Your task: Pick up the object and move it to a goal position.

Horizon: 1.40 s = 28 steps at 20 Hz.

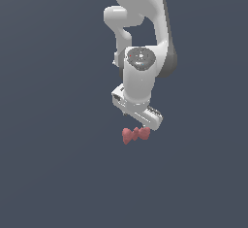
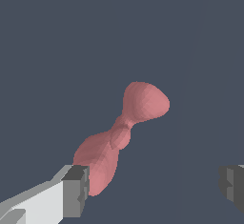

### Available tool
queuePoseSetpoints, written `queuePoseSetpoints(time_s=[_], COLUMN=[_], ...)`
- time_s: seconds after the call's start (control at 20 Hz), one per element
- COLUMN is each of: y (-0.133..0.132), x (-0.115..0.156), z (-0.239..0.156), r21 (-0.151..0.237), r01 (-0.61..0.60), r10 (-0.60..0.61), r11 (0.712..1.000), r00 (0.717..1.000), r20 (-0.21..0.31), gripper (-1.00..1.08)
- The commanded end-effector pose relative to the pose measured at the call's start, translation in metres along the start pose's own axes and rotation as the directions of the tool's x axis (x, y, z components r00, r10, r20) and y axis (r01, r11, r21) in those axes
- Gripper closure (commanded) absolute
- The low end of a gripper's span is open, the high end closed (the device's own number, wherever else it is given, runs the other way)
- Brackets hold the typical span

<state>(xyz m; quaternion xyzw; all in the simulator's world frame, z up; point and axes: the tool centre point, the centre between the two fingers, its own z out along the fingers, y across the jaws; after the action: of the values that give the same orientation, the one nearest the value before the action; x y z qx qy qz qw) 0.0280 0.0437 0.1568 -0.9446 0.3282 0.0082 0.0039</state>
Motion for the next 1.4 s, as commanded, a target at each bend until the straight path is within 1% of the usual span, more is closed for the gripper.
queuePoseSetpoints(time_s=[0.0, 0.2, 0.4, 0.6, 0.9, 1.15, 1.35], y=[-0.002, -0.005, -0.009, -0.012, -0.017, -0.019, -0.021], x=[0.001, 0.003, 0.005, 0.006, 0.008, 0.01, 0.01], z=[0.001, 0.003, 0.005, 0.007, 0.009, 0.01, 0.011], r21=[0.0, 0.0, 0.001, 0.003, 0.005, 0.008, 0.009], r01=[-0.068, -0.173, -0.275, -0.375, -0.503, -0.572, -0.607], r10=[0.068, 0.173, 0.275, 0.375, 0.503, 0.572, 0.607], r11=[0.998, 0.985, 0.961, 0.927, 0.865, 0.82, 0.795], r00=[0.998, 0.985, 0.961, 0.927, 0.864, 0.82, 0.795], r20=[-0.001, -0.003, -0.005, -0.008, -0.012, -0.014, -0.015], gripper=[-0.92, -0.92, -0.92, -0.92, -0.92, -0.92, -0.92])
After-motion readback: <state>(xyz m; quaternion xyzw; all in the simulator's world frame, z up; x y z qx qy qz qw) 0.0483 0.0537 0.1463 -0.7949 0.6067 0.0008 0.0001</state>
